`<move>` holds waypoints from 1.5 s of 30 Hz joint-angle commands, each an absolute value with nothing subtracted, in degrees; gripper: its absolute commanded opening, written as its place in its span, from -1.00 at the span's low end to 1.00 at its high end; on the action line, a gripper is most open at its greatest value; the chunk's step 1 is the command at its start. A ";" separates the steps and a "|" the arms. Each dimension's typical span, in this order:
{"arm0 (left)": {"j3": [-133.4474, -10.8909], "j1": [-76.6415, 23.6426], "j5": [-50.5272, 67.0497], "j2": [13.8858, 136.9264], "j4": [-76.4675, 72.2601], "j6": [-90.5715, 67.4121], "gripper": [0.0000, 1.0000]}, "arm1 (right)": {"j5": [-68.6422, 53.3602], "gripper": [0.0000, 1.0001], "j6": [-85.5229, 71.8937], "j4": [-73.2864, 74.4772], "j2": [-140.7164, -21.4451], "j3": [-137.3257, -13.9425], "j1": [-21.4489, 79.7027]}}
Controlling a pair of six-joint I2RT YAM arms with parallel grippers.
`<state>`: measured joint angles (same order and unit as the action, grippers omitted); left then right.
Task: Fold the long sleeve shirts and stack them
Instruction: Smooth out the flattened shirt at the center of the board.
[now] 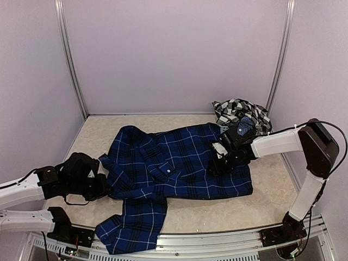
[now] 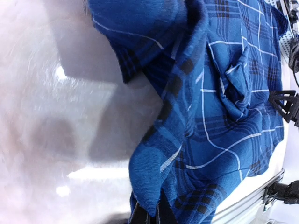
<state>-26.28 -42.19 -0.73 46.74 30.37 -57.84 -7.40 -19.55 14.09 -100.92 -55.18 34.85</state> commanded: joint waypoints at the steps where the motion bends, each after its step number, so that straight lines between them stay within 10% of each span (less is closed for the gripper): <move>1: -23.50 -45.89 -4.99 42.82 39.54 -68.21 -1.00 | -6.43 0.18 -22.94 18.84 -100.29 -52.63 36.57; 10: -18.00 -56.64 -6.72 34.49 43.73 -82.09 -1.00 | -5.39 0.19 -21.18 21.00 -101.06 -56.21 37.01; 22: -33.31 -57.07 -16.89 44.54 43.07 -70.48 0.42 | -4.91 0.23 -18.11 21.59 -99.04 -59.92 37.01; 45: -46.24 -25.54 3.64 87.99 6.15 -36.80 0.59 | -4.00 0.24 -14.44 22.26 -102.20 -67.88 34.37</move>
<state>-44.51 -26.09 -0.99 83.22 13.87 -39.66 -3.62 -14.59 21.37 -101.36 -66.00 34.92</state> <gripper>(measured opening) 0.792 0.620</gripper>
